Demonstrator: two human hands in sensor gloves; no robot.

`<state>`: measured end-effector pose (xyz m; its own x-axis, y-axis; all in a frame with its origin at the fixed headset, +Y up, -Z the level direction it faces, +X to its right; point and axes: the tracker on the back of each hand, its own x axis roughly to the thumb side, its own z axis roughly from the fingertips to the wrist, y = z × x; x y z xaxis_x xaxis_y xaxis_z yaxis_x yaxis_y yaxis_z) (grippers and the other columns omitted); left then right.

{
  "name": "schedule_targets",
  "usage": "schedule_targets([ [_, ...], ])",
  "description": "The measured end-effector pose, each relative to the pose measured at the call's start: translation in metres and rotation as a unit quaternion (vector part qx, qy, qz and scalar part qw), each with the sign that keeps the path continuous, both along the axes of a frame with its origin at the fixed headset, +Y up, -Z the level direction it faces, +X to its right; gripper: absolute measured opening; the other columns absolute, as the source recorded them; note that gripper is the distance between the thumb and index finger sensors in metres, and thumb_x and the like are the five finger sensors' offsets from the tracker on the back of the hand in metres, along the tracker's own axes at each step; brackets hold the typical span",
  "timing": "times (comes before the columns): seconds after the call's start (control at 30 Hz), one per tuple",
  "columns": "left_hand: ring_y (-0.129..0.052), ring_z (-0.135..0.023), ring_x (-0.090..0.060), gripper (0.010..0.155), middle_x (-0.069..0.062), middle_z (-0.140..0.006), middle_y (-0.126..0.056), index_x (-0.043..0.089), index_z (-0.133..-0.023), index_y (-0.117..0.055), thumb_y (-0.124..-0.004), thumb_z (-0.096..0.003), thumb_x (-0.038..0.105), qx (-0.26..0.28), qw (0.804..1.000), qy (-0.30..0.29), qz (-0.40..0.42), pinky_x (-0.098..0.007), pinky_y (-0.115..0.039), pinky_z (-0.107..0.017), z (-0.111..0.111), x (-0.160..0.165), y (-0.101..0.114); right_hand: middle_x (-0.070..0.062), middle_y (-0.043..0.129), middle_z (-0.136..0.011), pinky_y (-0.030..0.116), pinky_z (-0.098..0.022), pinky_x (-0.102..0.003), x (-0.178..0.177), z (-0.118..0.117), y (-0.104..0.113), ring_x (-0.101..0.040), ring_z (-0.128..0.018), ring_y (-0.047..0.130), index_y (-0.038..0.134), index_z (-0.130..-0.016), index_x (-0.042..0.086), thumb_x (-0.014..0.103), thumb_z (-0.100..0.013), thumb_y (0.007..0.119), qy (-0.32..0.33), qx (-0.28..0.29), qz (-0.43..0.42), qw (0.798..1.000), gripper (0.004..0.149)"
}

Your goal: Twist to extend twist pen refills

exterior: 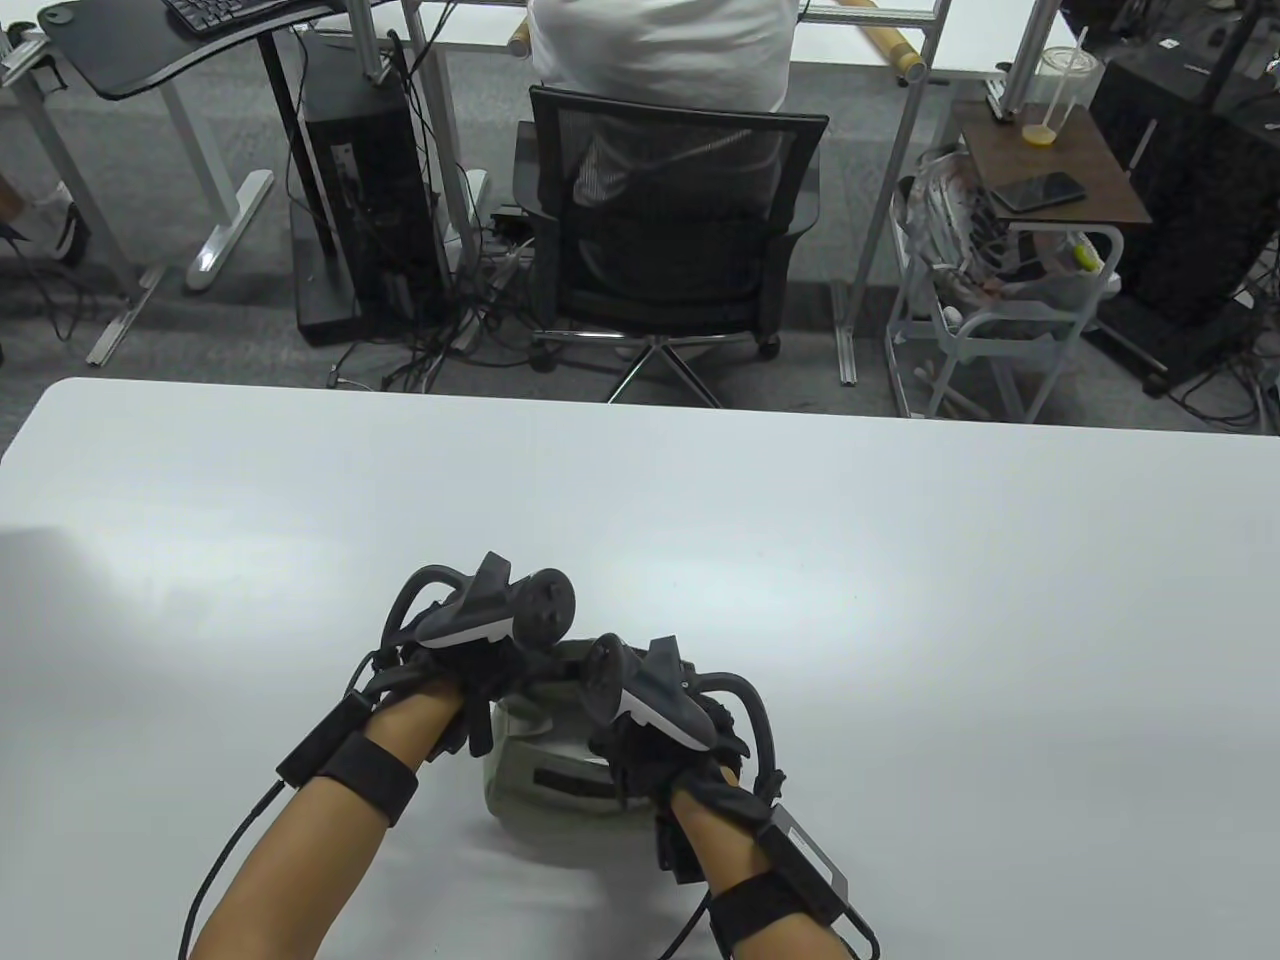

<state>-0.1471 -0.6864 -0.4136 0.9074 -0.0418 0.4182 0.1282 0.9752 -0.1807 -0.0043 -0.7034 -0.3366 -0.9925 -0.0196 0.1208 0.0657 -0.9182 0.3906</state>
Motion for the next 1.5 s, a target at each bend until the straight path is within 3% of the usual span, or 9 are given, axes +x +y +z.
schedule_targets([
  [0.13,-0.101,-0.023,-0.019,0.046,-0.001,-0.037,-0.102,0.014,-0.079,-0.096,-0.09,-0.0459,0.044,0.012,0.999,0.017,0.028,-0.061,-0.069,-0.064,-0.002,-0.002,0.0,0.002,0.098,-0.042,0.086,-0.032,-0.039,-0.02,0.019,-0.003,-0.009,-0.024,0.096,0.096,-0.062,0.025,0.048,-0.029,0.086,0.09,0.05,0.02,0.994,0.041],
  [0.2,-0.101,-0.025,-0.019,0.045,-0.001,-0.038,-0.102,0.014,-0.079,-0.096,-0.089,-0.0465,0.044,0.005,0.999,0.025,0.036,-0.062,-0.068,-0.064,-0.003,-0.005,-0.001,0.004,0.099,-0.045,0.086,-0.035,-0.039,-0.027,0.033,-0.011,-0.01,-0.029,0.098,0.094,-0.066,0.026,0.044,-0.026,0.091,0.147,0.119,0.009,0.982,0.044],
  [0.37,-0.102,-0.026,-0.019,0.045,-0.002,-0.04,-0.103,0.014,-0.081,-0.096,-0.088,-0.0471,0.043,0.014,0.998,0.041,0.055,-0.063,-0.068,-0.064,-0.004,-0.015,-0.002,-0.005,0.076,-0.097,0.088,-0.037,-0.031,-0.022,0.05,-0.039,-0.009,-0.05,0.097,0.063,-0.098,0.025,0.045,-0.021,0.091,0.189,0.228,0.01,0.955,0.084],
  [0.47,-0.103,-0.03,-0.02,0.045,-0.003,-0.044,-0.104,0.015,-0.084,-0.094,-0.087,-0.0479,0.041,0.029,0.997,0.038,0.068,-0.064,-0.067,-0.065,-0.002,-0.018,-0.005,-0.012,0.059,-0.107,0.086,-0.037,-0.029,-0.012,0.04,-0.04,-0.015,-0.062,0.091,0.053,-0.103,0.022,0.048,-0.02,0.09,0.131,0.185,-0.014,0.974,0.094],
  [0.67,-0.104,-0.034,-0.021,0.045,-0.003,-0.047,-0.104,0.015,-0.086,-0.093,-0.086,-0.0486,0.039,0.045,0.996,0.029,0.075,-0.065,-0.066,-0.065,0.0,-0.018,-0.007,-0.001,0.085,-0.086,0.086,-0.025,-0.025,-0.011,0.031,-0.051,-0.015,-0.05,0.091,0.084,-0.083,0.031,0.044,-0.03,0.079,0.109,0.194,-0.031,0.974,0.054],
  [0.93,-0.105,-0.036,-0.021,0.045,-0.003,-0.049,-0.105,0.016,-0.086,-0.093,-0.086,-0.0486,0.039,0.043,0.996,0.031,0.077,-0.066,-0.065,-0.066,0.001,-0.021,-0.006,-0.001,0.095,-0.065,0.085,-0.022,-0.028,-0.023,0.037,-0.047,-0.013,-0.039,0.094,0.092,-0.07,0.028,0.038,-0.027,0.083,0.141,0.265,-0.008,0.954,0.045],
  [1.27,-0.104,-0.042,-0.023,0.044,-0.004,-0.055,-0.104,0.021,-0.089,-0.091,-0.085,-0.0488,0.037,0.054,0.996,0.033,0.069,-0.068,-0.062,-0.067,0.003,-0.022,-0.006,-0.003,0.093,-0.069,0.084,-0.025,-0.029,-0.01,0.036,-0.036,-0.014,-0.04,0.095,0.086,-0.074,0.026,0.035,-0.032,0.073,0.091,0.258,-0.003,0.962,0.045],
  [1.4,-0.105,-0.042,-0.023,0.045,-0.004,-0.055,-0.104,0.021,-0.089,-0.091,-0.085,-0.0488,0.038,0.049,0.996,0.035,0.068,-0.068,-0.062,-0.067,0.003,-0.023,-0.006,-0.006,0.095,-0.066,0.086,-0.021,-0.027,0.006,0.035,-0.017,-0.014,-0.036,0.099,0.085,-0.075,0.022,0.034,-0.034,0.072,0.056,0.261,-0.063,0.962,0.045],
  [1.5,-0.105,-0.045,-0.024,0.047,-0.005,-0.06,-0.104,0.018,-0.091,-0.089,-0.085,-0.049,0.039,0.048,0.996,0.038,0.069,-0.069,-0.061,-0.067,0.006,-0.026,0.002,-0.008,0.097,-0.063,0.088,-0.018,-0.026,0.025,0.04,0.001,-0.014,-0.032,0.102,0.086,-0.075,0.019,0.034,-0.034,0.073,0.016,0.279,-0.172,0.945,0.045],
])
